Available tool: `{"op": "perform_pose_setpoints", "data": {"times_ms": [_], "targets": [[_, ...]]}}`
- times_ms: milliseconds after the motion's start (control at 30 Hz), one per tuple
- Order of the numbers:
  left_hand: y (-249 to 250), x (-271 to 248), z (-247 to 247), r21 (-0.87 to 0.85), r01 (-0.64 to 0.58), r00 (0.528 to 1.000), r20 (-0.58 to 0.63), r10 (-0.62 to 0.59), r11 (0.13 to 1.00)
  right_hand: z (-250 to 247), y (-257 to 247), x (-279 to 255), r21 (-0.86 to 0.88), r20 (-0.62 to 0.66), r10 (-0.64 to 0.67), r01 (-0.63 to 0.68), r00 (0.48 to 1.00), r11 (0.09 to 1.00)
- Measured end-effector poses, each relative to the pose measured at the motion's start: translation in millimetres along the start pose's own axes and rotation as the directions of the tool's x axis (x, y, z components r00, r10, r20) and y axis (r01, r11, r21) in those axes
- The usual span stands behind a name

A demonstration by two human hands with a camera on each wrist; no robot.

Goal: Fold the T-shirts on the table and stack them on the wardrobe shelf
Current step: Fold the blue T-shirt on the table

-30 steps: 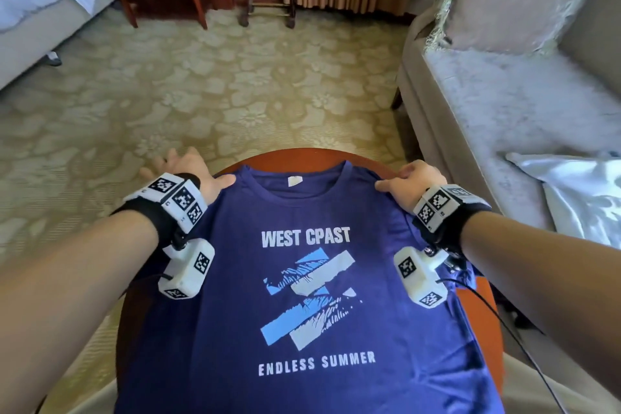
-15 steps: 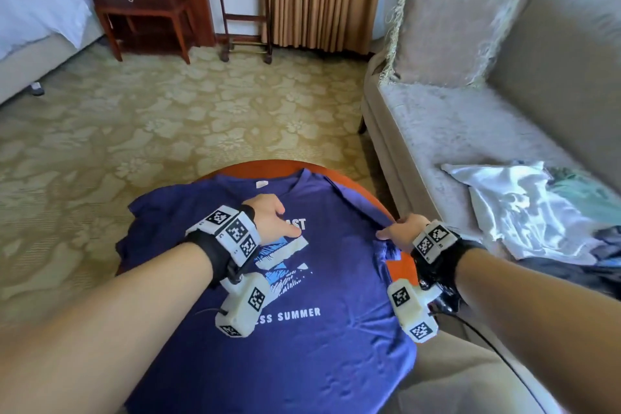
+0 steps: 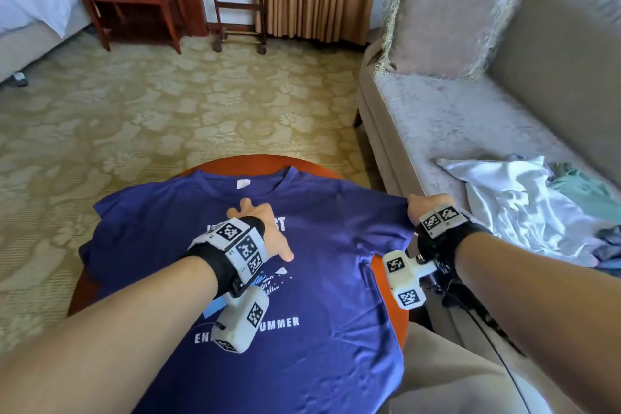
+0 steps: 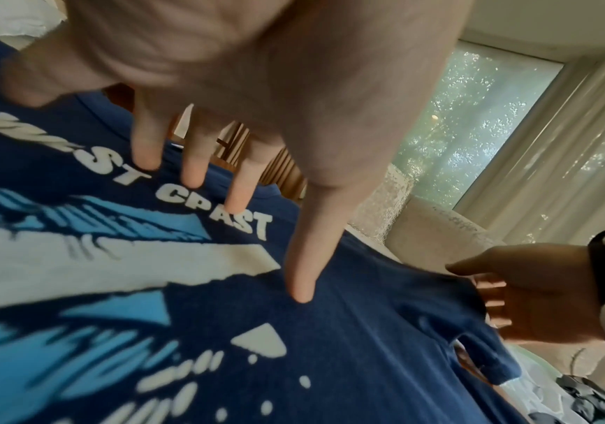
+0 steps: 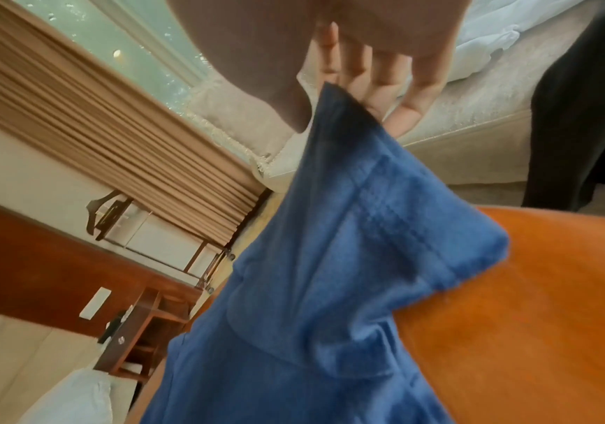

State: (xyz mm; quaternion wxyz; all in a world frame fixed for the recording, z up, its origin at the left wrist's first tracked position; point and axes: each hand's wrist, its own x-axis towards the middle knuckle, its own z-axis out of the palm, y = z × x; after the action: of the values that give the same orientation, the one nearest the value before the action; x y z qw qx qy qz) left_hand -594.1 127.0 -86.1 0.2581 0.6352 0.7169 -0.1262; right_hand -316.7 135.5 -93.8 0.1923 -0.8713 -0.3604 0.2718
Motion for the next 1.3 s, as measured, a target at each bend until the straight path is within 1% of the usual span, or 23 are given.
{"op": "perform_pose_setpoints", "data": {"times_ms": [33, 100, 133, 167, 233, 300, 367, 467, 500, 567, 600, 700, 733, 767, 833, 900, 967, 1033, 1133, 1200, 1233, 1300], "targets": [[3.5, 1.7, -0.1, -0.018, 0.005, 1.0, -0.015, -0.005, 1.0, 1.1, 3.7, 3.6, 0.139, 0.037, 0.036, -0.041, 0.999, 0.989], [11.0, 4.0, 2.0, -0.057, -0.027, 0.997, -0.068, 0.023, 0.998, 17.0, 16.4, 26.3, 0.291, 0.168, 0.098, -0.145, 0.981, 0.946], [15.0, 4.5, 4.3, -0.077, -0.065, 0.993, -0.105, 0.057, 0.995, 21.9, 19.0, 25.1, 0.333, 0.251, 0.121, -0.203, 0.96, 0.921], [19.5, 3.9, 6.5, -0.097, -0.114, 0.985, -0.141, 0.099, 0.989, 21.9, 20.2, 15.9, 0.345, 0.301, 0.146, -0.25, 0.942, 0.905], [29.1, 1.0, 11.2, -0.128, -0.228, 0.963, -0.177, 0.204, 0.965, 22.1, 20.6, -0.9, 0.395, 0.344, 0.172, -0.308, 0.923, 0.865], [38.1, -1.2, 15.9, -0.12, -0.318, 0.942, -0.155, 0.299, 0.94, 26.7, 27.4, -6.5, 0.401, 0.382, 0.178, -0.336, 0.907, 0.852], [45.4, -2.0, 21.5, -0.089, -0.353, 0.933, -0.099, 0.345, 0.931, 32.0, 30.0, -2.8, 0.452, 0.339, 0.159, -0.308, 0.927, 0.837], [52.5, -2.6, 31.0, 0.009, -0.359, 0.933, -0.004, 0.359, 0.933, 50.7, 55.7, 41.5, 0.52, 0.258, 0.15, -0.268, 0.954, 0.811], [53.7, -2.8, 33.1, 0.029, -0.359, 0.933, 0.015, 0.359, 0.933, 50.9, 57.9, 45.4, 0.509, 0.248, 0.136, -0.248, 0.959, 0.824], [54.7, -2.9, 34.3, 0.032, -0.364, 0.931, 0.027, 0.363, 0.931, 38.7, 50.0, 33.3, 0.541, 0.146, 0.088, -0.154, 0.985, 0.827], [55.0, -3.2, 33.8, 0.029, -0.367, 0.93, 0.032, 0.366, 0.93, 30.9, 45.3, 25.0, 0.575, 0.086, 0.065, -0.103, 0.994, 0.811], [56.4, -4.7, 31.3, 0.029, -0.366, 0.93, 0.051, 0.364, 0.93, 10.9, 19.8, -4.3, 0.604, -0.052, 0.033, 0.005, 0.998, 0.797], [57.0, -5.2, 31.0, 0.03, -0.364, 0.931, 0.054, 0.362, 0.931, 7.8, 14.1, -9.7, 0.599, -0.085, 0.003, 0.049, 0.996, 0.799], [57.7, -5.4, 30.8, 0.028, -0.364, 0.93, 0.054, 0.363, 0.931, 5.7, 8.2, -14.2, 0.562, -0.125, -0.034, 0.099, 0.992, 0.821], [58.3, -5.3, 31.8, 0.016, -0.37, 0.928, 0.043, 0.369, 0.929, 2.6, -2.8, -26.1, 0.446, -0.194, -0.135, 0.21, 0.972, 0.87], [57.2, -4.9, 32.8, -0.01, -0.373, 0.928, 0.027, 0.373, 0.928, 0.9, -13.6, -40.9, 0.322, -0.241, -0.278, 0.347, 0.93, 0.881], [53.9, -5.0, 34.2, -0.057, -0.374, 0.927, -0.003, 0.375, 0.926, 4.1, -23.8, -57.4, 0.226, -0.227, -0.413, 0.46, 0.882, 0.859], [48.2, -6.0, 32.8, -0.125, -0.374, 0.928, -0.061, 0.369, 0.919, 13.2, -32.0, -69.9, 0.125, -0.16, -0.522, 0.542, 0.838, 0.831], [32.4, -6.5, 22.6, -0.213, -0.345, 0.935, -0.156, 0.317, 0.914, 29.2, -43.2, -90.2, -0.014, 0.04, -0.626, 0.626, 0.779, 0.779], [16.7, -7.4, 12.3, -0.246, -0.309, 0.944, -0.195, 0.266, 0.919, 41.1, -48.9, -102.8, -0.085, 0.207, -0.622, 0.647, 0.756, 0.758], [7.8, -7.8, 6.5, -0.26, -0.291, 0.949, -0.202, 0.243, 0.921, 46.6, -51.4, -108.3, -0.112, 0.265, -0.597, 0.639, 0.758, 0.761], [-14.5, -8.2, -1.4, -0.267, -0.237, 0.96, -0.214, 0.182, 0.934, 55.9, -55.9, -117.5, -0.11, 0.291, -0.559, 0.607, 0.776, 0.787]]}}
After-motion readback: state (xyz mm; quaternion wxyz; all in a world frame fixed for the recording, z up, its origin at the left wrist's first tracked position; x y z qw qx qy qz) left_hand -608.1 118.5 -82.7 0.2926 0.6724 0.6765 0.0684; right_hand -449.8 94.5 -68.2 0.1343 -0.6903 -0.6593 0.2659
